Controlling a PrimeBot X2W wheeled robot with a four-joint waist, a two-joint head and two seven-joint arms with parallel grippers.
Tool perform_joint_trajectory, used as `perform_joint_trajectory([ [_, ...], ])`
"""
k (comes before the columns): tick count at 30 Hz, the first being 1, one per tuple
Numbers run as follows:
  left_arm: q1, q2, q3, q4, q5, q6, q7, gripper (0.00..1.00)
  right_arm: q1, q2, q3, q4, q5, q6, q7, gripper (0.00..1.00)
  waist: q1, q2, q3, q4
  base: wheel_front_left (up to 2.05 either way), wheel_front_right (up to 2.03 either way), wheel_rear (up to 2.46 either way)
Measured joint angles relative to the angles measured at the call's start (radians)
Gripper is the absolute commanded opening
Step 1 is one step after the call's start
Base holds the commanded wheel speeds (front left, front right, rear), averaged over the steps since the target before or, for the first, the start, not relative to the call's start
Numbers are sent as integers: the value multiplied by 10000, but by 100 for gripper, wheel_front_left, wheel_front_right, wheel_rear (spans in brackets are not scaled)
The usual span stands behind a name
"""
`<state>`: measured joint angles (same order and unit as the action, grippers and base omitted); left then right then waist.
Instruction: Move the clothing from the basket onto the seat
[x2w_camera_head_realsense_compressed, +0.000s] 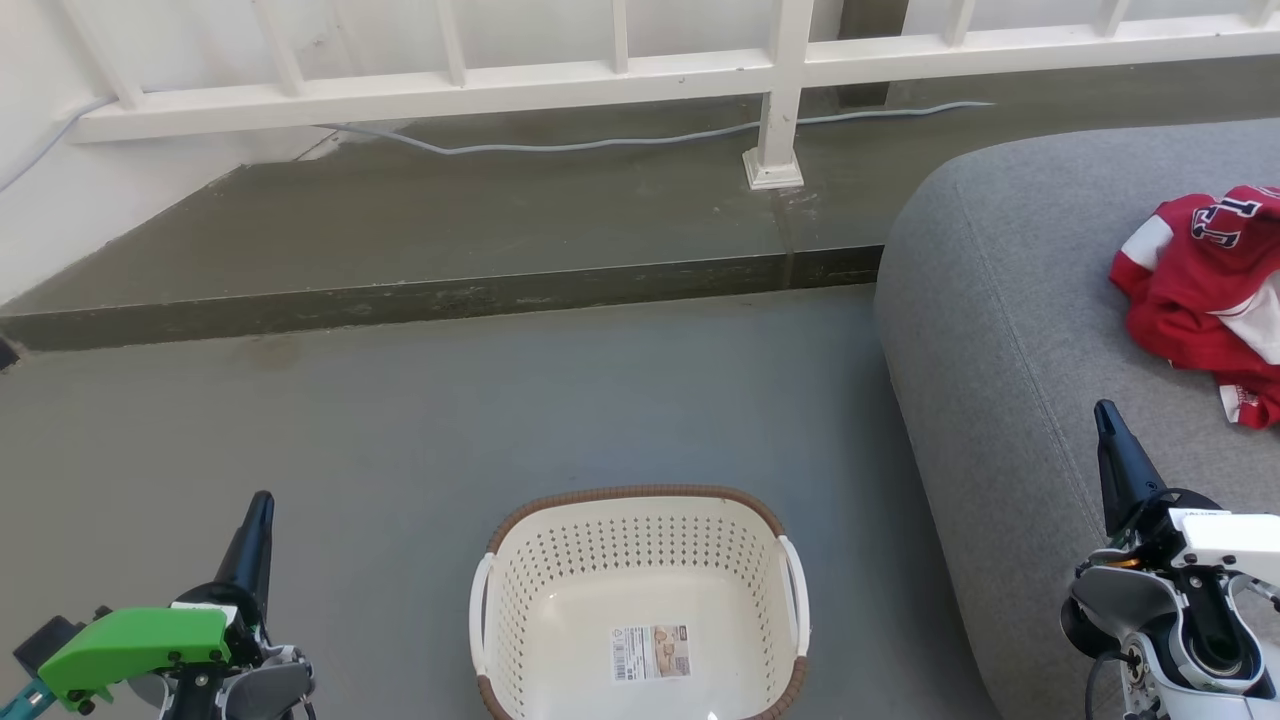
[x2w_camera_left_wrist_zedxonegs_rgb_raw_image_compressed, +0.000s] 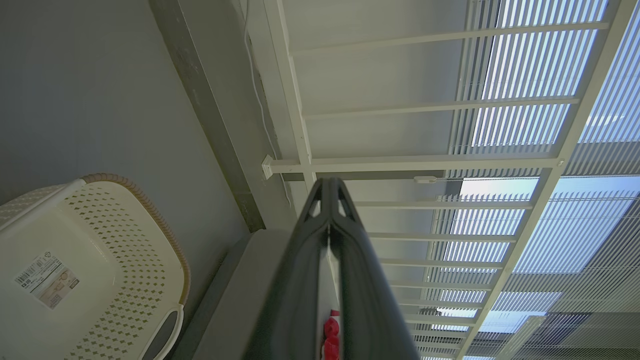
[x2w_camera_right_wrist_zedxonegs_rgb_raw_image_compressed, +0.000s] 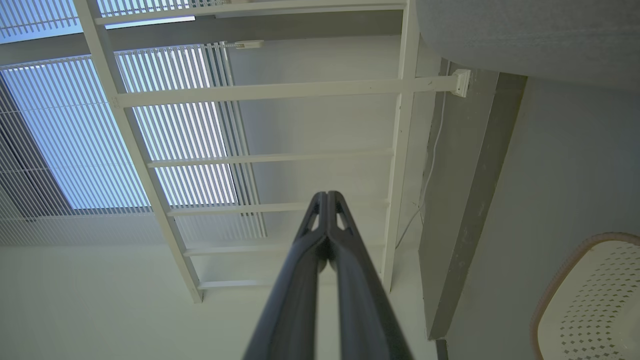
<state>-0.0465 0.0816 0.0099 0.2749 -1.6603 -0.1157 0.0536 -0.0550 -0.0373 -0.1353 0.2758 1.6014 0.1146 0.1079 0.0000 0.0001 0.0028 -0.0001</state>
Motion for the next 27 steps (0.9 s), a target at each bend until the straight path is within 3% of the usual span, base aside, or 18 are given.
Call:
perform_joint_trajectory([
  [27,-6,-8,48,31,0,-33,69,0,-1,4,0,0,0,0,0,0,0,0,-1,1,0,0,0],
])
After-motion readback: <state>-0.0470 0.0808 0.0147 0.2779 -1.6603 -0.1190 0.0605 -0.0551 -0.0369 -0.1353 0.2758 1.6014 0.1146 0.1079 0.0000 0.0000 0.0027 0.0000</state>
